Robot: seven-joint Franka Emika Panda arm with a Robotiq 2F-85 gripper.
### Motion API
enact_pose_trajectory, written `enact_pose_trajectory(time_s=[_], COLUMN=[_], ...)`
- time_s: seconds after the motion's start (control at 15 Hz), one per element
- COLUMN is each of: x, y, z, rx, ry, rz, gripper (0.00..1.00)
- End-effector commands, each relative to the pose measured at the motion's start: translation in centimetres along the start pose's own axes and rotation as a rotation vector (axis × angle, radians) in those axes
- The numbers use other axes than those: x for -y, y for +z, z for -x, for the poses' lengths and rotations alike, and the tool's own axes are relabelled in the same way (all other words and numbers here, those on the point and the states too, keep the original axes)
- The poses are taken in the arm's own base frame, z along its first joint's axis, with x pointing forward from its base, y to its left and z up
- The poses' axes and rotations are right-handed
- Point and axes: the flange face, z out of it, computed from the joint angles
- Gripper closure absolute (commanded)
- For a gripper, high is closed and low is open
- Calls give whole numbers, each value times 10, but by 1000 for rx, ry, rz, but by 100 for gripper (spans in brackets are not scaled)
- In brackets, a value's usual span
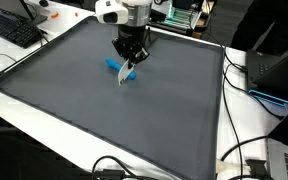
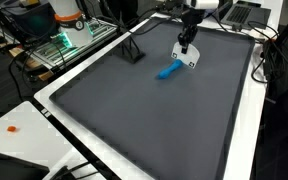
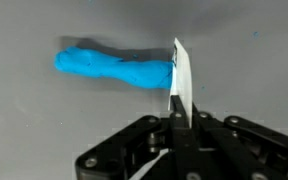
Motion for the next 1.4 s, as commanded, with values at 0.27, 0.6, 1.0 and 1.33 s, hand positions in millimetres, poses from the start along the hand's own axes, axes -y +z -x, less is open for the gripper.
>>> enact_pose_trajectory(time_s=[0.27, 0.6, 1.0, 1.33], x=[-15, -18, -20, -16], y=[31, 40, 40, 39], z=[13, 22, 31, 40], rx=[-6, -10, 34, 55], ry=[-35, -36, -47, -53], rz=[15, 3, 14, -13], gripper=[99, 99, 99, 99])
